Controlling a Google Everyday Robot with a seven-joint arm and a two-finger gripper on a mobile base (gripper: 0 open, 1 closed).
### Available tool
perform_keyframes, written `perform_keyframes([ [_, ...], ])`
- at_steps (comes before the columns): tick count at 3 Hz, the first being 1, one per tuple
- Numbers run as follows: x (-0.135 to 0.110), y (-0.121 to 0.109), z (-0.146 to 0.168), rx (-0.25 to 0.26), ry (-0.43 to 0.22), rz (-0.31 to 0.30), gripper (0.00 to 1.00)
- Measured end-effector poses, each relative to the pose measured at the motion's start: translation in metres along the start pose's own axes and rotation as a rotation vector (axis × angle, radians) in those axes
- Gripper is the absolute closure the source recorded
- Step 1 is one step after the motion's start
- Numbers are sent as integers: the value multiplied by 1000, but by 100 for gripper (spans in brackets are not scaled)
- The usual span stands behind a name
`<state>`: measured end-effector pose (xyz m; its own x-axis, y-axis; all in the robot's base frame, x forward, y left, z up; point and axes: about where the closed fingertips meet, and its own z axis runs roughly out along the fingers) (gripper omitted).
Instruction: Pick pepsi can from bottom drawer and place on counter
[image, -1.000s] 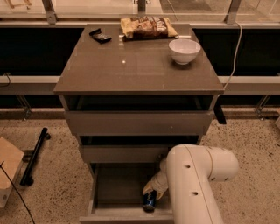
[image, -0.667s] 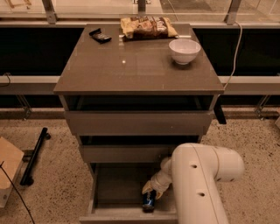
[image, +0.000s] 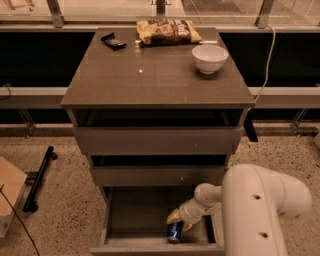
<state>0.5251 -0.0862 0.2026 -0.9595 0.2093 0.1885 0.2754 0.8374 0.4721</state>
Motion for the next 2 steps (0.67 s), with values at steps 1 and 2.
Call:
perform_keyframes([
  [1,16,10,-48,-99,-55,-47,100],
  [2,25,25,-106,-181,-135,-148,100],
])
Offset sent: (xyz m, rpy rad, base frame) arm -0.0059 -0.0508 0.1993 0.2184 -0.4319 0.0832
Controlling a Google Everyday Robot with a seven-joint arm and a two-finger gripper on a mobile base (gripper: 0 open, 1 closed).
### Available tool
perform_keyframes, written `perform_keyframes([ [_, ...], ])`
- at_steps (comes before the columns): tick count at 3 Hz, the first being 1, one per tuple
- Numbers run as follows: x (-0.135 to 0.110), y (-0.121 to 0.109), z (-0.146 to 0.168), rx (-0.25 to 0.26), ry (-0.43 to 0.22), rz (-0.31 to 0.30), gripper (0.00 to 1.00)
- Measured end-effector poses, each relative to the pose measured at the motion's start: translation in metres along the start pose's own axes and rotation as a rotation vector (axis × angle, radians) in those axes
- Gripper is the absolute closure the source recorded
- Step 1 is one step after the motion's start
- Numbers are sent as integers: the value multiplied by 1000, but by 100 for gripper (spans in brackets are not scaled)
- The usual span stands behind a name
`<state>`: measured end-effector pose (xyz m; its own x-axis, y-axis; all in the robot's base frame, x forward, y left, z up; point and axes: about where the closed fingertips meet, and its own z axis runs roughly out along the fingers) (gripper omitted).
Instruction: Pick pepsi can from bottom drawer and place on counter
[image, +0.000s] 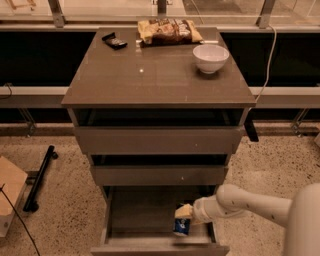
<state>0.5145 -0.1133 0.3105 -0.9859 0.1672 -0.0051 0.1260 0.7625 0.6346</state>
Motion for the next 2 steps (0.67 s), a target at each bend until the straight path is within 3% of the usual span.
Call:
perform_keyframes([
  [2,12,51,-98,-144,-132,-250,100],
])
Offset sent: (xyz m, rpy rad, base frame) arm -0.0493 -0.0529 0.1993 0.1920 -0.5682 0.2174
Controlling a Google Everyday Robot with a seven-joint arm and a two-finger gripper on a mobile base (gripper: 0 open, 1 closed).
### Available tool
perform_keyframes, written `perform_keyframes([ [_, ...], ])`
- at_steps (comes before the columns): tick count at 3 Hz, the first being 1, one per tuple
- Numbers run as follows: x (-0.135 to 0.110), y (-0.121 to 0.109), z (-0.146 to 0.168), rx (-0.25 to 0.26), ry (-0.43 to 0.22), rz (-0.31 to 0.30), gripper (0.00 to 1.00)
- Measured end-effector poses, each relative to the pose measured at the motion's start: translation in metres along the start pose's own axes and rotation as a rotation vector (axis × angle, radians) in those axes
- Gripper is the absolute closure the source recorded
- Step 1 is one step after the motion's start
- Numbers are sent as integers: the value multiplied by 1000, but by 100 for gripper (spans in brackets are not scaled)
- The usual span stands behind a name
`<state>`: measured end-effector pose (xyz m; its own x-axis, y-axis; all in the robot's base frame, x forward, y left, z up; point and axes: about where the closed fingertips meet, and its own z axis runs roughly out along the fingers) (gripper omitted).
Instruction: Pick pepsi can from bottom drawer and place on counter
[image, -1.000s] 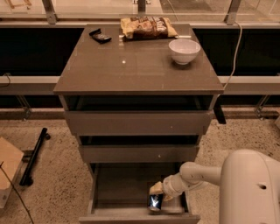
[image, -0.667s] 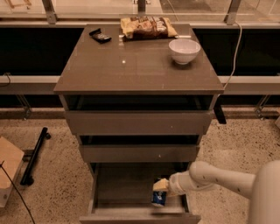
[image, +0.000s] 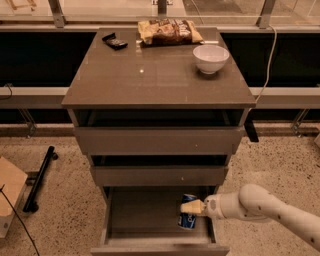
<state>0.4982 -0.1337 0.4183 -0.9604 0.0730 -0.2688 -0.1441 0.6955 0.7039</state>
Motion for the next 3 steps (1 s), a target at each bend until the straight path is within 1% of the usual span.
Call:
perform_keyframes([
  [1,2,25,-58,-67,-71,-138,100],
  [2,6,44,-126,-84,-153,-256,100],
  [3,-5,66,-202,-81,-222,-387,100],
])
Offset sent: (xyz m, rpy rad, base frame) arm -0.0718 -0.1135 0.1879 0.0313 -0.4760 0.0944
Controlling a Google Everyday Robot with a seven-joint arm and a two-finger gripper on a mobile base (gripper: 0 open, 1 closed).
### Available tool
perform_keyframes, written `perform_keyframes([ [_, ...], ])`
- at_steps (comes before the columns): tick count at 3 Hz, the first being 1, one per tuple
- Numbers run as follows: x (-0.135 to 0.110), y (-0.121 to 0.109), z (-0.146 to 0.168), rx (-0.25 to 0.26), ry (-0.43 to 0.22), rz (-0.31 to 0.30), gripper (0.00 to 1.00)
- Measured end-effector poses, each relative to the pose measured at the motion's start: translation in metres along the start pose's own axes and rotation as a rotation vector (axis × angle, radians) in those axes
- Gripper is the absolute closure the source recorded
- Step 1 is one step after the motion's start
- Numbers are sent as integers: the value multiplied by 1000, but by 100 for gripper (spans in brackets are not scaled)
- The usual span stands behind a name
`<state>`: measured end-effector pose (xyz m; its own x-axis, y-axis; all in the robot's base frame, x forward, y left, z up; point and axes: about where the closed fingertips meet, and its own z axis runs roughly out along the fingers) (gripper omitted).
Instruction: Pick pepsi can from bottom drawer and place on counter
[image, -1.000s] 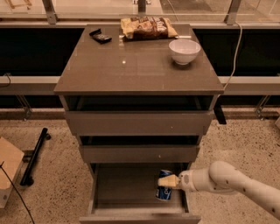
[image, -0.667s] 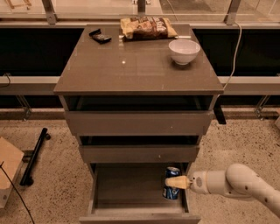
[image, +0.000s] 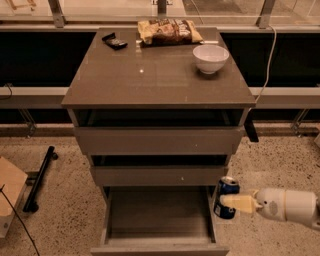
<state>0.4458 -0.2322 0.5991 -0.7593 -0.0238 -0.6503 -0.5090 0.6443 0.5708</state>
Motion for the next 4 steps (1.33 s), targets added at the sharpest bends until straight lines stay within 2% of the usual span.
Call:
perform_keyframes([
  [2,-76,25,-65,30,-65,-174,100],
  [3,-126,61,-116,87,-137,-267,100],
  [4,-126,61,-116,86,-138,-266,100],
])
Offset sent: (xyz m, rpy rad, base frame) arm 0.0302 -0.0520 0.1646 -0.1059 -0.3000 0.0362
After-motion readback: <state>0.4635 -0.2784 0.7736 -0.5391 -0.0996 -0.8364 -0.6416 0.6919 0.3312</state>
